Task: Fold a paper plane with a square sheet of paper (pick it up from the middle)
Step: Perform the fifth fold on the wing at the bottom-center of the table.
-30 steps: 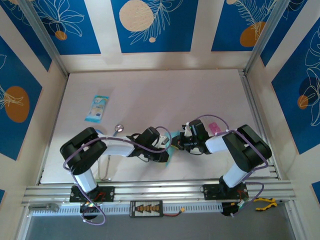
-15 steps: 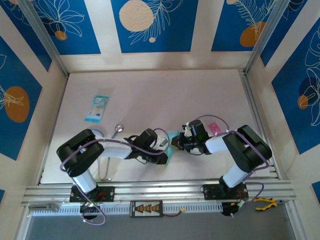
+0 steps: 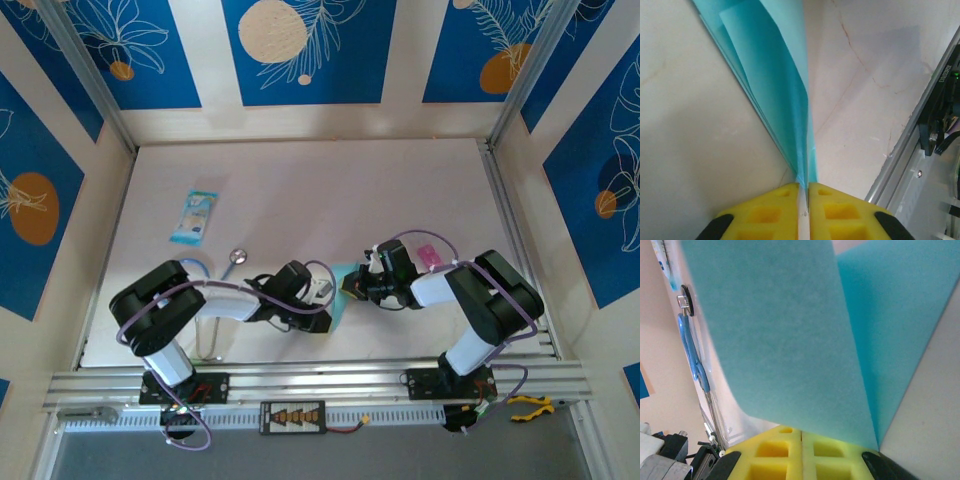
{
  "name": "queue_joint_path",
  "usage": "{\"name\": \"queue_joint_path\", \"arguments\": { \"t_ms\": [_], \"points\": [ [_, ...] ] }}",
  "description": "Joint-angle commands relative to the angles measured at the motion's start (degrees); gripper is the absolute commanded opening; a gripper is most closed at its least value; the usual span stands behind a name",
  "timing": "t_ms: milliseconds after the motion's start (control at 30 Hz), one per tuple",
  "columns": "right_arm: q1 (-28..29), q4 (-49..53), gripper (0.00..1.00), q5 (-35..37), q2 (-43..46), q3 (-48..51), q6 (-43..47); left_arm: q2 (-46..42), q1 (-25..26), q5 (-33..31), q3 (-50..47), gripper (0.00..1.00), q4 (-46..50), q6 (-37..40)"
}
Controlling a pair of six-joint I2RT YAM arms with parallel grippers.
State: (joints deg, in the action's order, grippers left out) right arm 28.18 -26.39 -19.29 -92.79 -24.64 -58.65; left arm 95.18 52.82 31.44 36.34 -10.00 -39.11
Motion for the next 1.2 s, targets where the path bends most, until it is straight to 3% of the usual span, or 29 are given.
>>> {"name": "queue_joint_path", "arguments": {
  "t_ms": [0, 267, 367, 600, 1167],
  "points": [
    [0.56, 8.39, 0.03, 4.35, -1.95, 2.13, -0.12, -3.08, 0.80, 1.43, -1.43, 0.15, 1.49, 0.77],
    [0.73, 8.33, 0.03, 4.36, -2.04, 2.08, -0.24, -4.23, 0.77, 0.61, -1.32, 0.17, 1.19, 1.31],
    [0.84, 8.29, 0.03, 4.45, -1.95, 2.15, -0.32, -5.06, 0.80, -1.67, -1.19, 0.26, 1.19, 1.18],
    [0.99, 8.22, 0.03, 4.35, -1.79, 2.06, -0.33, -5.15, 0.80, -5.14, 1.72, 0.30, 0.12, 0.07],
    [1.33, 8.20, 0.03, 4.40, -1.51, 1.89, -0.66, -0.69, 0.79, -4.18, 2.60, 0.29, -2.22, -2.28]
  ]
}}
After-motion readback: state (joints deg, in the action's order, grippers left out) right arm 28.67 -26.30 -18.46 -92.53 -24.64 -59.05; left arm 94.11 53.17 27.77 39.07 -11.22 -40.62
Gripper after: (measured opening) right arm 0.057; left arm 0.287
